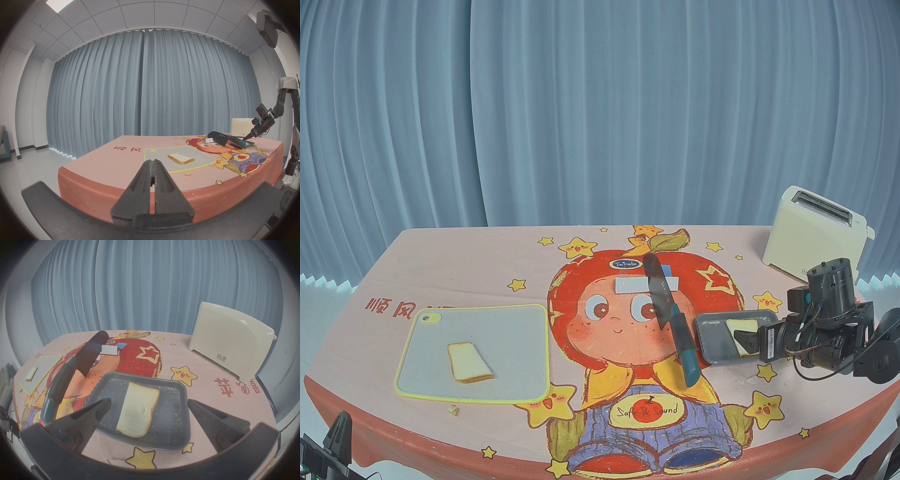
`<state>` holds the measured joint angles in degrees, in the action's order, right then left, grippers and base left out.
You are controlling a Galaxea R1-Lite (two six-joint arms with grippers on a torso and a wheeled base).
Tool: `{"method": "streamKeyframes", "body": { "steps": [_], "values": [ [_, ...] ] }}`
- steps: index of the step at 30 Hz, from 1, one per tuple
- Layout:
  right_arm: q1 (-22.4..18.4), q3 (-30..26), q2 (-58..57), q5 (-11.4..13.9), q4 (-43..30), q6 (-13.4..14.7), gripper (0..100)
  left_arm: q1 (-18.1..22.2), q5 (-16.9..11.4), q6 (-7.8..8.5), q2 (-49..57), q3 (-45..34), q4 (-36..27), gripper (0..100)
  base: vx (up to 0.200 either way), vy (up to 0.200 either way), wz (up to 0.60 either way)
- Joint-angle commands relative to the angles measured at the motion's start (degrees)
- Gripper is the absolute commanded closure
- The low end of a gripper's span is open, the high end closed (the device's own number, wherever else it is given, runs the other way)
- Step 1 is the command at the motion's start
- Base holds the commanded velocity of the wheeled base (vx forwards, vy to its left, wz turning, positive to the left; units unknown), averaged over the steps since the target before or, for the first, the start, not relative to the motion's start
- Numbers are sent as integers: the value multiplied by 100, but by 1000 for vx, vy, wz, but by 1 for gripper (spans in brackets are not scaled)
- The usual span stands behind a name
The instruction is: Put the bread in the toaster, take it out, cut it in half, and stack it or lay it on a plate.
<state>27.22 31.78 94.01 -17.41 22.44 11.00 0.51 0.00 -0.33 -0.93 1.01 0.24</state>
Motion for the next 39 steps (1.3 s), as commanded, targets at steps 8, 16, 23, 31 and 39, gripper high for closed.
{"method": "streamKeyframes", "body": {
  "steps": [8, 16, 23, 31, 39],
  "values": [
    [-569, 188, -604, 45, 243, -106, 0, 2, 0, -11, 93, -101, 2, 100, 0, 0, 0],
    [-1624, 197, -806, 273, 1113, -774, 0, 2, 0, -11, 93, -101, 2, 100, 0, 0, 0],
    [-1817, 65, -858, 879, 1324, -889, 0, -7, 0, -11, 93, -101, 2, 100, 0, 0, 0],
    [-2028, -23, -920, 994, 1333, -827, 0, -7, 0, -2, 93, -101, 2, 100, 0, 0, 0],
    [-2546, -497, -2089, 1213, 1386, -941, 0, 2, 0, 15, 93, -101, 2, 100, 0, 0, 0]
  ]
}}
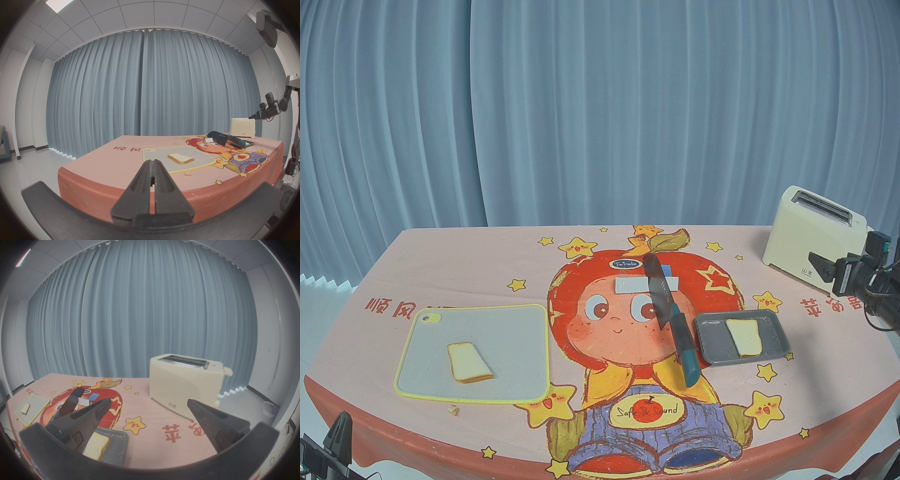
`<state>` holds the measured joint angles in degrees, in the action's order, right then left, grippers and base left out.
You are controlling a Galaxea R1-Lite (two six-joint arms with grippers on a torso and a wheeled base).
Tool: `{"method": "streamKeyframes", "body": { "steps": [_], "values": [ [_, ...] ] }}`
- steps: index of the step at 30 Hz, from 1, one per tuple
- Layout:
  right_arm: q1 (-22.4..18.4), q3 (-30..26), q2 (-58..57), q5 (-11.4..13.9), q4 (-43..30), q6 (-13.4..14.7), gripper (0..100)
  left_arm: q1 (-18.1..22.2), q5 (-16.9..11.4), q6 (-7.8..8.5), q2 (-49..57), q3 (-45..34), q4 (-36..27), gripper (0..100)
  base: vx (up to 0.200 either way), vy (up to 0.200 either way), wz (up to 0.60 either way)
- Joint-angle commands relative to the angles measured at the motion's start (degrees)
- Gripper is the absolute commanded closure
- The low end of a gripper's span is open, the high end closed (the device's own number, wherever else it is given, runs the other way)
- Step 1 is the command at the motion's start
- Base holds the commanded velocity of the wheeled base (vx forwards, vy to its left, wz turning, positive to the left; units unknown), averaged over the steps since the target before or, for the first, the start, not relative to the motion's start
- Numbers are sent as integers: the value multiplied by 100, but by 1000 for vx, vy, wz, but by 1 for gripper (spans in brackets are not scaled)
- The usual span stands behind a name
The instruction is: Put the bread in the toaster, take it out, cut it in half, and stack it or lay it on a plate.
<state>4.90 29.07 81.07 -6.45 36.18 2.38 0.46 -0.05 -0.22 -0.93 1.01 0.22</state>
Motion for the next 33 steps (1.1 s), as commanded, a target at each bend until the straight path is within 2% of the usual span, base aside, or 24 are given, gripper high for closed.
{"method": "streamKeyframes", "body": {
  "steps": [1, 4, 6, 9, 11, 15, 16, 21, 26, 33],
  "values": [
    [-376, -323, -1040, 118, -15, -176, 0, 6, 5, 4, 93, -101, 4, 100, 0, 0, 0],
    [-543, -631, -1638, 126, -50, -413, 0, 6, 5, 4, 93, -101, 4, 100, 0, 0, 0],
    [-596, -868, -2104, 126, -67, -457, 0, 6, 5, 4, 93, -101, 4, 100, 0, 0, 0],
    [-596, -1044, -2403, 126, -76, -466, 0, 6, 5, 4, 93, -101, 4, 100, 0, 0, 0],
    [-596, -1528, -3220, 118, -85, -466, 0, 6, 5, 4, 93, -101, 4, 100, 0, 0, 0],
    [-596, -1809, -3897, 118, -287, -449, 0, 6, 5, 4, 93, -101, 4, 100, 0, 0, 0],
    [-596, -1809, -3897, 118, -287, -449, 0, 6, 5, 4, 93, -101, 4, 100, 0, 0, 0],
    [-596, -1756, -5048, 82, -1562, -431, 0, 6, 5, 4, 93, -101, 4, 100, 0, 0, 0],
    [-578, -1580, -5769, 91, -2432, -440, 0, 6, 5, 4, 93, -101, 4, 100, 0, 0, 0],
    [-534, -1501, -6235, 109, -2730, -466, 0, 6, 5, 4, 93, -101, 4, 100, 0, 0, 0]
  ]
}}
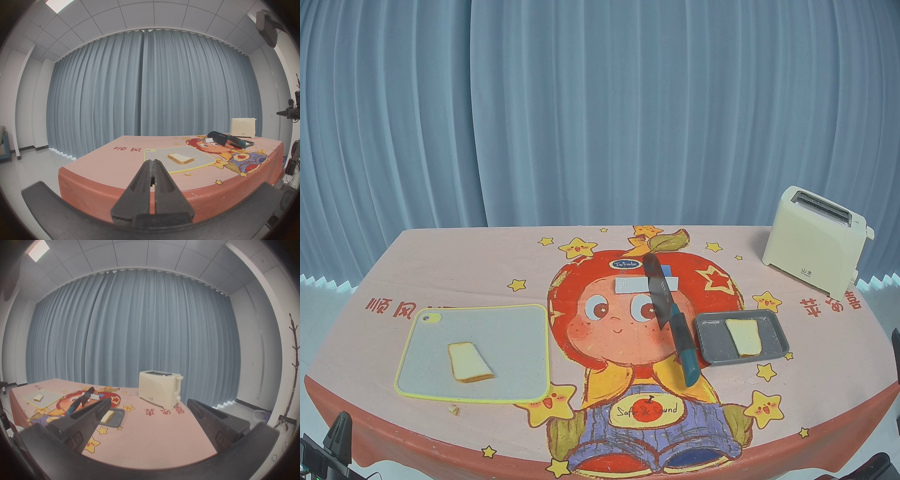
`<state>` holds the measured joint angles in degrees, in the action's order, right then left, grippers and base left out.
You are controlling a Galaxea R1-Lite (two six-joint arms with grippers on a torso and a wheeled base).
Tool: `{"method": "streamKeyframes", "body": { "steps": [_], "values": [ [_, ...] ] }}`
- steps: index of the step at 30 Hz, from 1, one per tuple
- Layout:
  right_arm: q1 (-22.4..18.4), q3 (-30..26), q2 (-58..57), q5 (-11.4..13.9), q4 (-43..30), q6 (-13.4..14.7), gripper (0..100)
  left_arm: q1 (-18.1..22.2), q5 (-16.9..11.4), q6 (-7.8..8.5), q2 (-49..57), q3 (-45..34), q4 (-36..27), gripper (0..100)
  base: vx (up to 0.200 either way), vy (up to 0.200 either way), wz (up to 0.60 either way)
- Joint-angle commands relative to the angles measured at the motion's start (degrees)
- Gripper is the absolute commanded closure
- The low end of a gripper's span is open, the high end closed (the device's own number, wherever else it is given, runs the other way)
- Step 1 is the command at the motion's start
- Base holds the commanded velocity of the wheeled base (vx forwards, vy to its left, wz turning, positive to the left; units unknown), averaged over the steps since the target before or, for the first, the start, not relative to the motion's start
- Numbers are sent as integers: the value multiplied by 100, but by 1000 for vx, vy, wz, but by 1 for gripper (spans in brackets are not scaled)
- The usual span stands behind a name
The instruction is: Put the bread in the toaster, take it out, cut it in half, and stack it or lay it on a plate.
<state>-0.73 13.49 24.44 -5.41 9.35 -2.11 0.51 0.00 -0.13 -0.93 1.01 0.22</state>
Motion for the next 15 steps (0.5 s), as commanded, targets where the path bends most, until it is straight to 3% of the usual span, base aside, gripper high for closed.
{"method": "streamKeyframes", "body": {
  "steps": [1, 7, 15],
  "values": [
    [38, 48, -634, 14, -56, -18, 0, 2, 0, -4, 93, -101, 4, 100, 0, 0, 0],
    [47, -119, -968, 14, -109, -26, 0, 2, 0, -4, 93, -101, 4, 100, 0, 0, 0],
    [143, -181, -1978, 23, -1181, -26, 0, 2, 0, -4, 93, -101, 4, 100, 0, 0, 0]
  ]
}}
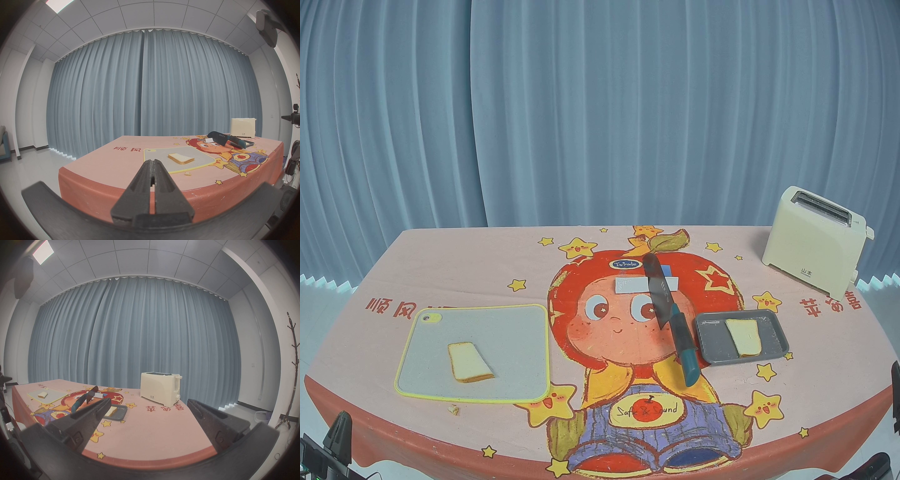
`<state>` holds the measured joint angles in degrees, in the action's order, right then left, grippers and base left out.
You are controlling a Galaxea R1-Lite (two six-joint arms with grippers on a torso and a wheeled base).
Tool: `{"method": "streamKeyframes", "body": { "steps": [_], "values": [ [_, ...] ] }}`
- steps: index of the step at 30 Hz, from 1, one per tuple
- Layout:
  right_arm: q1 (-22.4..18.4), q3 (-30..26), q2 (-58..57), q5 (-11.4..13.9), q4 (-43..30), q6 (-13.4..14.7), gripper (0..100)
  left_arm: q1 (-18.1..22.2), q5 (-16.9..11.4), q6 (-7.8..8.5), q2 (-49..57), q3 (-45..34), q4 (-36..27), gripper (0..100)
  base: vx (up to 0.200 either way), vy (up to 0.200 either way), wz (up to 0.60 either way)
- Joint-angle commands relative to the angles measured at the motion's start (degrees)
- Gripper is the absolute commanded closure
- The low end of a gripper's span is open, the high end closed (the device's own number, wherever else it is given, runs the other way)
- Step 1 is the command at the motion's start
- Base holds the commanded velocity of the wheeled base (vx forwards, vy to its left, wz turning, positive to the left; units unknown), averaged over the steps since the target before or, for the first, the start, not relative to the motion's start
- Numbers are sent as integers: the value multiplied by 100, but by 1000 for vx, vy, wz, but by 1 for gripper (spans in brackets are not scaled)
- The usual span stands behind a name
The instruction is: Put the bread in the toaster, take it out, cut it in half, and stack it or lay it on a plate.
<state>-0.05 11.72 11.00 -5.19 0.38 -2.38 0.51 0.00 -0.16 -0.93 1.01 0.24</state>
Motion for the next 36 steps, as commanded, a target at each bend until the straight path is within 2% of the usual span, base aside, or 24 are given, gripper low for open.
{"method": "streamKeyframes", "body": {
  "steps": [1, 12, 15, 17, 21, 26, 36],
  "values": [
    [75, -3, -634, 1, -284, 0, 0, 2, 0, -2, 93, -101, 2, 100, 0, 0, 0],
    [93, -126, -897, 18, -477, -8, 0, 2, 0, -2, 93, -101, 2, 100, 0, 0, 0],
    [49, -451, -1047, 229, -477, -26, 0, 2, 0, -2, 93, -101, 2, 100, 0, 0, 0],
    [22, -890, -1100, 414, -407, -61, 0, 2, 0, -2, 93, -101, 2, 100, 0, 0, 0],
    [22, -1092, -1100, 660, -196, 106, 0, 2, -9, -2, 93, -101, 2, 100, 0, 0, 0],
    [31, -1145, -1100, 642, -126, 255, 0, 2, 0, -2, 93, -101, 2, 100, 0, 0, 0],
    [31, -1145, -1100, 651, -117, 273, 0, 2, 0, -2, 93, -101, 2, 100, 0, 0, 0]
  ]
}}
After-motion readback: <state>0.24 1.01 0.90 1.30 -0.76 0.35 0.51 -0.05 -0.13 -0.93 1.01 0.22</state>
